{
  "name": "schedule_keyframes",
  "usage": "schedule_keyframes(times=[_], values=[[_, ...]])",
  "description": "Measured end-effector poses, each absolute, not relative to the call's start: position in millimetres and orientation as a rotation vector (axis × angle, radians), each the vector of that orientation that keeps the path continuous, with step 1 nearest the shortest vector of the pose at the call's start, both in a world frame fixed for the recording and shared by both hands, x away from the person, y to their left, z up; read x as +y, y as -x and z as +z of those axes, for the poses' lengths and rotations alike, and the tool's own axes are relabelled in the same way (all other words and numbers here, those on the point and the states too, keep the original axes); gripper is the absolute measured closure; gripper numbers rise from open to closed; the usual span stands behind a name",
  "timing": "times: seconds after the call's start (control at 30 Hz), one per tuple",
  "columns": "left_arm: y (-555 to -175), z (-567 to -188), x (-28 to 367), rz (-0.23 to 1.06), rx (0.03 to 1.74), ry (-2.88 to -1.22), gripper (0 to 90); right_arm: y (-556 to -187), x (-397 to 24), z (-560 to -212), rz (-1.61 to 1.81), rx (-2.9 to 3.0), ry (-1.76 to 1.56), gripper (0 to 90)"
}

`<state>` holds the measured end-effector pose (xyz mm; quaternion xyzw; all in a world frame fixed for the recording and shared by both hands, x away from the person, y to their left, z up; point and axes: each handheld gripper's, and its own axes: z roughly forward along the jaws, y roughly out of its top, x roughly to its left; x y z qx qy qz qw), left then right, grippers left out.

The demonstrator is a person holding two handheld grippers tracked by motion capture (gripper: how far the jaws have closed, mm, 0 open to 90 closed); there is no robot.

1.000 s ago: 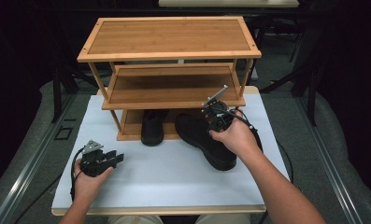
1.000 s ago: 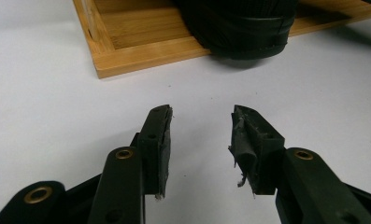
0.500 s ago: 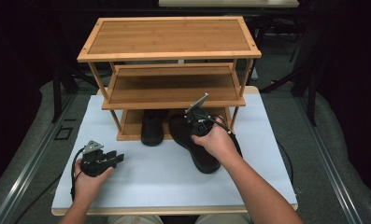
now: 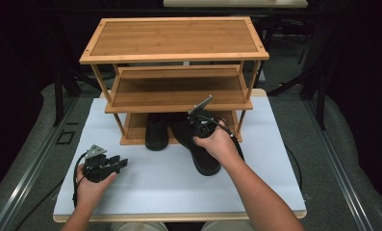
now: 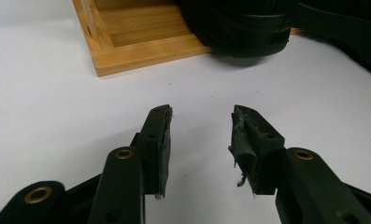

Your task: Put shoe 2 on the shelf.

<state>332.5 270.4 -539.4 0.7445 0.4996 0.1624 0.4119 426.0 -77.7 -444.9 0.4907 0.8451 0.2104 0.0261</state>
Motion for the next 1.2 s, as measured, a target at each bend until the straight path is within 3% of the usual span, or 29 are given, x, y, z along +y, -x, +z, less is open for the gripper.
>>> schedule_keyframes(times=[0.27,0.77,0.97,1.2], values=[[-332,-539,270,0.412,1.257,-1.873,57.7,-418,-82,-439,0.722,2.635,-1.479,66.7],[-331,-538,269,0.412,1.254,-1.881,57.6,-364,-134,-408,0.941,2.586,-1.337,56.2],[-331,-539,268,0.419,1.256,-1.873,57.4,-333,-166,-425,0.987,2.566,-1.308,54.1],[-331,-539,264,0.412,1.250,-1.884,57.4,-325,-168,-457,0.950,2.596,-1.278,48.6]])
